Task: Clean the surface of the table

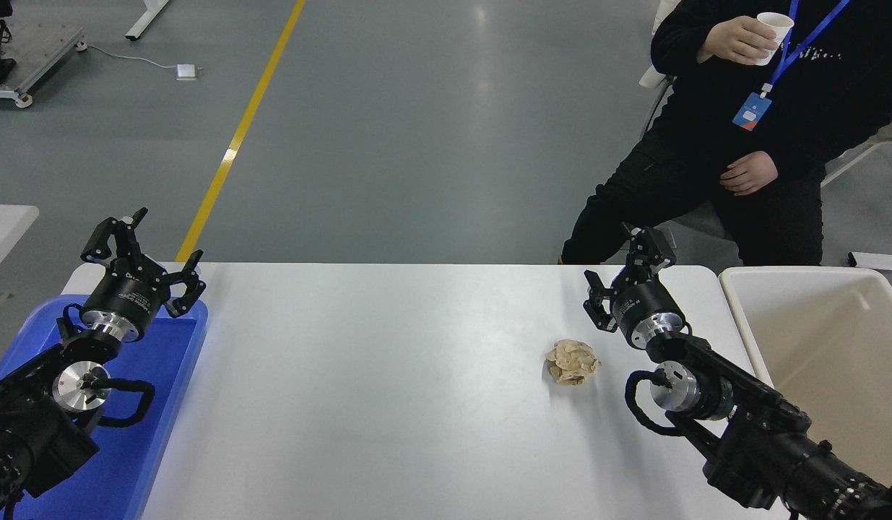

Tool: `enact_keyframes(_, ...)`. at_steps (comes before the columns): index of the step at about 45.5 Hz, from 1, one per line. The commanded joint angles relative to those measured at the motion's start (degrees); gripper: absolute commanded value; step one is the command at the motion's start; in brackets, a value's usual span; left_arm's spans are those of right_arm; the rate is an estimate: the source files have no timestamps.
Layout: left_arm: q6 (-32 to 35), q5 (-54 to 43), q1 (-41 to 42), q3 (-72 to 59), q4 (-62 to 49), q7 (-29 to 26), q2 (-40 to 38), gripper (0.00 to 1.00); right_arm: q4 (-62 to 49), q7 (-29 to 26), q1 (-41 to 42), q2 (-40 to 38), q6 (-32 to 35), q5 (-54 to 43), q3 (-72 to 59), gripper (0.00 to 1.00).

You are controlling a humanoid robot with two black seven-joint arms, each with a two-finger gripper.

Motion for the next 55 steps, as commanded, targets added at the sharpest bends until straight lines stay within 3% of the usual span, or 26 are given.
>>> enact_keyframes(1,0.0,0.0,0.0,0.0,0.0,0.0,0.0,1.0,3.3,0.2,2.2,-5.6,-0.4,-5.8,-9.3,1.0)
enact_keyframes(16,0.0,0.0,0.0,0.0,0.0,0.0,0.0,1.0,9.7,0.0,8.7,-13.9,-0.7,-14.5,-17.8,1.0)
enact_keyframes(28,0.0,0.0,0.0,0.0,0.0,0.0,0.0,1.0,18.7,0.2,8.7,-16.0,-5.1,-4.0,-9.0,1.0)
enact_keyframes(39,0.0,0.0,-0.1,0.0,0.0,0.0,0.0,1.0,18.5,0.3,8.0,-14.1,-5.3,-3.6,-2.9,1.0)
enact_keyframes(50,0.0,0.0,0.0,0.0,0.0,0.0,0.0,1.0,19.1,0.3,8.3,-16.3,-8.5,-4.4,-4.7,1.0)
enact_keyframes(55,0.0,0.0,-0.1,0.0,0.0,0.0,0.0,1.0,19.1,-0.1,11.6,-18.1,-9.0,-8.8,-16.1,1.0)
